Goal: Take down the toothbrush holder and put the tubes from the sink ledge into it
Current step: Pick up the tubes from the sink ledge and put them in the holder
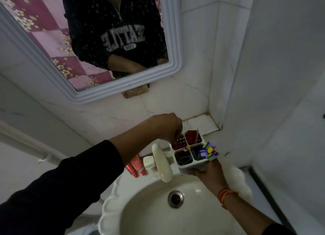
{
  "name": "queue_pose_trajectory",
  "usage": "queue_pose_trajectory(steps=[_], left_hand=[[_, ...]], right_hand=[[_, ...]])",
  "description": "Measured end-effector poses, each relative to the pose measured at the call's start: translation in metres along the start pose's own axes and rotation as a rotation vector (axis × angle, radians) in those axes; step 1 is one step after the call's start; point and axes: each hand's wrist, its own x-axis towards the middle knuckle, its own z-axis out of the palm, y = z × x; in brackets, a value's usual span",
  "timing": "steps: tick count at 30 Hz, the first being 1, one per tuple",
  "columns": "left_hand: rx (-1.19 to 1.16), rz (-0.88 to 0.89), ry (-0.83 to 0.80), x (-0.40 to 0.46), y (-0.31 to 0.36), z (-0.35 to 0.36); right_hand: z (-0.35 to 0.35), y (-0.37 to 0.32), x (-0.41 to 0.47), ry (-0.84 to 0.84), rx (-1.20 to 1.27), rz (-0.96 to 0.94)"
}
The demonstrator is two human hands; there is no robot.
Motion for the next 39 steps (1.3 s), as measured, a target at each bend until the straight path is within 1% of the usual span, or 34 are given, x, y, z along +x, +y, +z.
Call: queue_pose_trajectory(steps=[1, 2, 4, 6, 7, 8, 11, 14, 17, 20, 23, 26, 29, 32, 34, 36, 37, 39], left_hand=[[-0.119, 0.005, 0.019, -0.002, -0.004, 0.001], [-0.285, -0.010, 0.025, -0.006, -0.010, 0.002], [-0.592, -0.081, 0.039, -0.016, -0.023, 0.009], [-0.728, -0.195, 0.089, -0.024, -0.043, 0.022], [-0.746, -0.266, 0.096, -0.026, -0.054, 0.032], [-0.714, -0.342, 0.082, -0.028, -0.065, 0.043], [-0.452, -0.535, -0.017, -0.034, -0.098, 0.087], [-0.355, -0.665, -0.080, -0.038, -0.120, 0.131], [-0.310, -0.681, -0.104, -0.038, -0.126, 0.157], [-0.248, -0.686, -0.051, -0.037, -0.124, 0.173], [-0.240, -0.724, -0.004, -0.034, -0.124, 0.188], [-0.255, -0.757, 0.024, -0.032, -0.125, 0.193], [-0.217, -0.762, 0.063, -0.034, -0.124, 0.192], [-0.210, -0.730, 0.123, -0.037, -0.118, 0.186], [-0.386, -0.699, 0.218, -0.039, -0.111, 0.175], [-0.592, -0.667, 0.359, -0.043, -0.101, 0.158], [-0.670, -0.649, 0.455, -0.046, -0.096, 0.148], [-0.768, -0.582, 0.641, -0.054, -0.083, 0.125]], right_hand=[[0.000, 0.001, 0.000, 0.000, -0.007, 0.001], [0.000, 0.001, 0.000, 0.006, -0.013, -0.001], [-0.001, 0.001, -0.001, 0.008, -0.010, 0.002], [-0.003, -0.001, -0.001, -0.017, 0.027, 0.019], [-0.004, -0.001, -0.001, -0.025, 0.054, 0.024], [-0.004, 0.001, -0.001, -0.028, 0.063, 0.005], [-0.002, -0.004, -0.003, -0.009, 0.053, -0.031], [-0.001, -0.004, -0.003, 0.005, 0.013, -0.043], [0.000, -0.001, 0.000, 0.003, 0.001, -0.051], [0.000, 0.000, 0.000, 0.011, -0.024, -0.051], [0.001, 0.000, -0.001, 0.022, -0.048, -0.059], [0.002, 0.001, -0.001, 0.027, -0.061, -0.061], [0.003, 0.001, -0.001, 0.025, -0.074, -0.066], [0.004, 0.001, -0.001, 0.022, -0.070, -0.054], [0.004, 0.002, -0.001, 0.023, -0.062, -0.047], [0.004, 0.002, -0.002, 0.029, -0.056, -0.049], [0.003, 0.002, -0.003, 0.026, -0.053, -0.049], [0.003, -0.001, -0.003, 0.018, -0.050, -0.036]])
